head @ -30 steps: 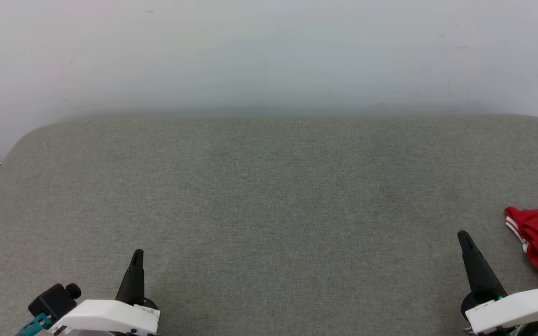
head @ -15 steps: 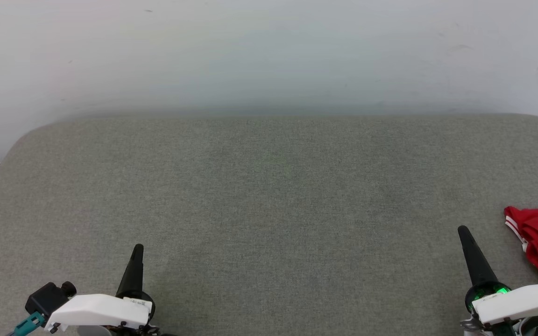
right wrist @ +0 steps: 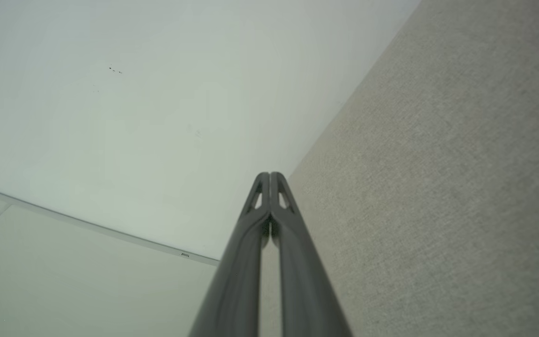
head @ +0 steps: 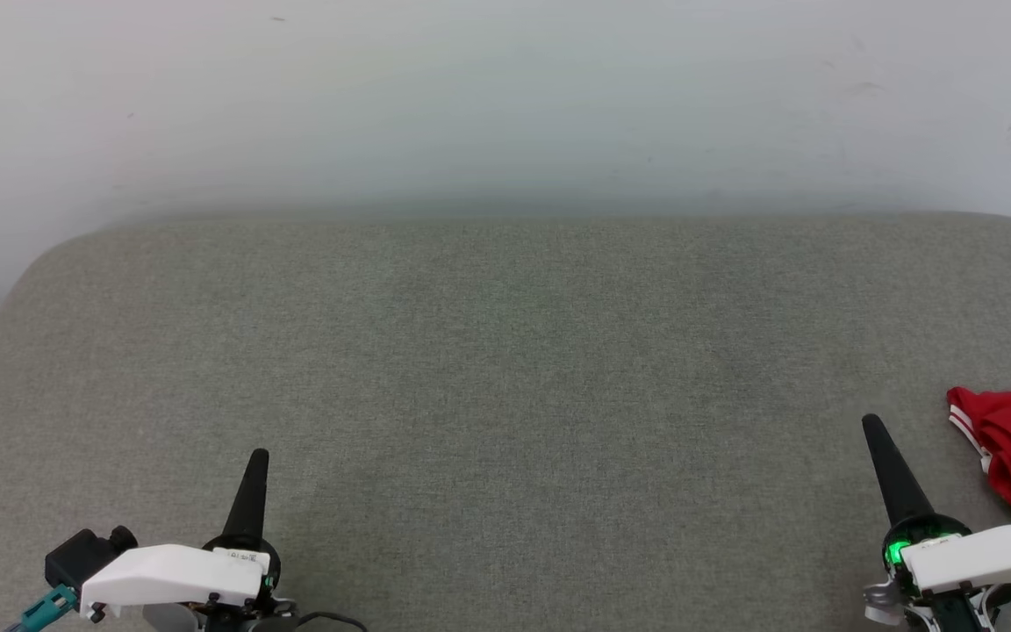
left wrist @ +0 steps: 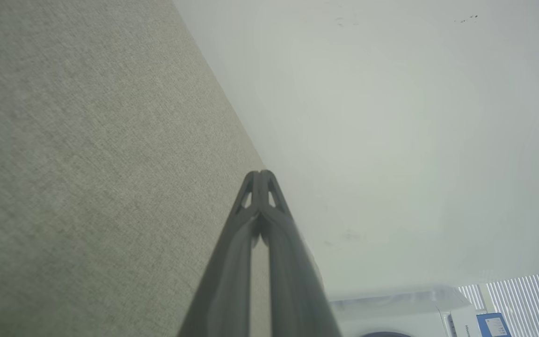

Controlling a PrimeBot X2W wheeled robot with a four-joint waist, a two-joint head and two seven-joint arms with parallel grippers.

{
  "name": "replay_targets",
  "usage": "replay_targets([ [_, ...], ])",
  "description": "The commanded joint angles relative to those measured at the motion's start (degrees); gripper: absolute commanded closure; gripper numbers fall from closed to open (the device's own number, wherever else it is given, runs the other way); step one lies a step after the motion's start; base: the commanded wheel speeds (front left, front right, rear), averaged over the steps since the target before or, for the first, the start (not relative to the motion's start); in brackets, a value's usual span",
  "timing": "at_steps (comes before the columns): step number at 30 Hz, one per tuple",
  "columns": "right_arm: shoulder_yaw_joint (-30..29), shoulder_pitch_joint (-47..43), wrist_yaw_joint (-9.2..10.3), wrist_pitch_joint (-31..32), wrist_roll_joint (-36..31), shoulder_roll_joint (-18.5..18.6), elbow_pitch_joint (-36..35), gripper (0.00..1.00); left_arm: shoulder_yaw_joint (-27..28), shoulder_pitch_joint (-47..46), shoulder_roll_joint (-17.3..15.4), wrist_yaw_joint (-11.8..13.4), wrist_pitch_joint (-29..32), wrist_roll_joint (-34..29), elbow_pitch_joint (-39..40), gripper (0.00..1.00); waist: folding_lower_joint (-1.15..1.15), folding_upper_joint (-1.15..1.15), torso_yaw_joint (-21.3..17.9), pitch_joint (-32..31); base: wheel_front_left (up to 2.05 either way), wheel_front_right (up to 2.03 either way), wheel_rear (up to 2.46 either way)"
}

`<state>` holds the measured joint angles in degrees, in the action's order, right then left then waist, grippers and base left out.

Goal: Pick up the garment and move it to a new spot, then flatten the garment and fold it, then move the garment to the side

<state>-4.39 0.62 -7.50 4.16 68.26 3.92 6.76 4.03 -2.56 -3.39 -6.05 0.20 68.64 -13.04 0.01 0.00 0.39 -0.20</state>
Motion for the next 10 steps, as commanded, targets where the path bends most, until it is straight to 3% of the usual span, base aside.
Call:
replay_targets([
  [1, -0.1, 1.5, 0.00, 0.3, 1.6, 0.4, 0.1, 1.00, 0.3, -1.3, -0.1, -0.3, 0.4, 1.4, 0.3, 1.00, 0.00, 0.00, 0.0, 0.0, 0.00, 0.00, 0.00],
  [10, -0.2, 2.5, 0.00, 0.4, 7.6, 0.4, 1.9, 1.00, 0.9, -2.0, 0.1, -0.6, 2.0, 7.0, -0.1, 1.00, 0.00, 0.00, -0.1, 0.1, 0.00, 0.00, 0.00],
])
